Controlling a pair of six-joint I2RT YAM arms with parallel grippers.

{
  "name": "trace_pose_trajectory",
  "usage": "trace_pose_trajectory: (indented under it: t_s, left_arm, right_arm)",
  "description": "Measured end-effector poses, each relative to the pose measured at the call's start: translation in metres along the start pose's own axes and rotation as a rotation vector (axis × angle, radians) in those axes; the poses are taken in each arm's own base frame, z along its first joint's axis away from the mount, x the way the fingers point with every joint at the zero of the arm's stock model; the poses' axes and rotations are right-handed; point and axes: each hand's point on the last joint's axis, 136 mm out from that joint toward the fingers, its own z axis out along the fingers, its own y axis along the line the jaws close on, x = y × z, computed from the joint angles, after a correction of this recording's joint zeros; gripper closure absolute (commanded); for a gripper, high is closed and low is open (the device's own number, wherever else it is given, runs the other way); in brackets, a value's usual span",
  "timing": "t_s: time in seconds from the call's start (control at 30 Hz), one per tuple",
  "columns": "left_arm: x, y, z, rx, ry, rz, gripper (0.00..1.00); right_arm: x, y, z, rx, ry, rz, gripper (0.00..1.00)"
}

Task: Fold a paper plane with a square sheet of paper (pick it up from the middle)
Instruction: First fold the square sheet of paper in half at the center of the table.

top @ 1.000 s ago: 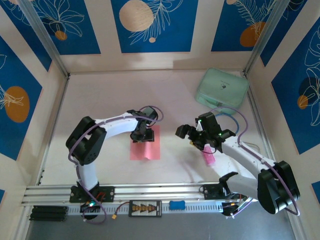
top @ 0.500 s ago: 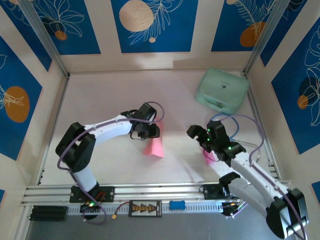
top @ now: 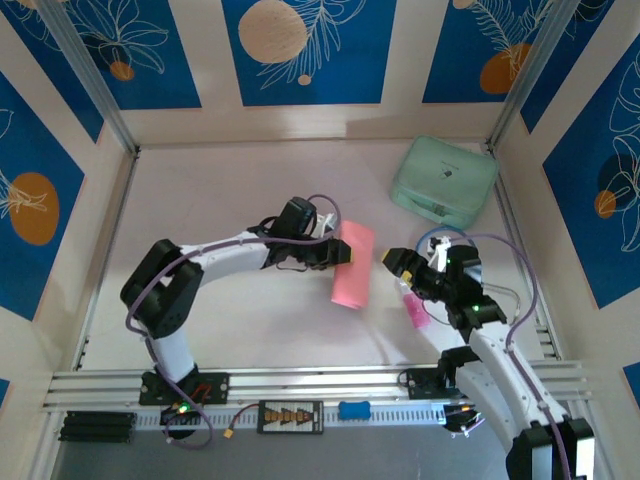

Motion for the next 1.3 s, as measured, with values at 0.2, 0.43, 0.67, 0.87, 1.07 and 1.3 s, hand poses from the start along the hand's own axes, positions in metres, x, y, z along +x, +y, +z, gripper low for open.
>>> trace_pose_trajectory:
  t_s: [0.2, 0.43, 0.67, 0.87, 1.07, 1.3]
  left_arm:
    - [0.016, 0.034, 0.012, -0.028, 0.055, -0.090, 0.66]
    - [0.017, 0.053, 0.011, -0.051, 0.053, -0.124, 0.61]
    - [0.017, 0.079, 0.006, -0.147, 0.036, -0.115, 0.46]
    - [0.021, 0.095, -0.002, -0.265, 0.041, -0.074, 0.41]
    - [0.022, 0.104, -0.018, -0.362, 0.023, -0.029, 0.47]
    - [0.024, 0.111, -0.023, -0.416, 0.032, -0.009, 0.53]
  right_arm:
    - [0.012, 0.003, 0.008, -0.019, 0.098, 0.027, 0.05]
    - [0.027, 0.005, 0.016, -0.021, 0.165, 0.018, 0.05]
    - [0.040, 0.002, 0.025, 0.002, 0.224, 0.016, 0.04]
    - [0.043, 0.008, 0.032, -0.003, 0.246, 0.003, 0.04]
    - [0.049, 0.009, 0.041, 0.002, 0.276, 0.000, 0.06]
    - [0.060, 0.002, 0.052, 0.037, 0.309, 0.016, 0.12]
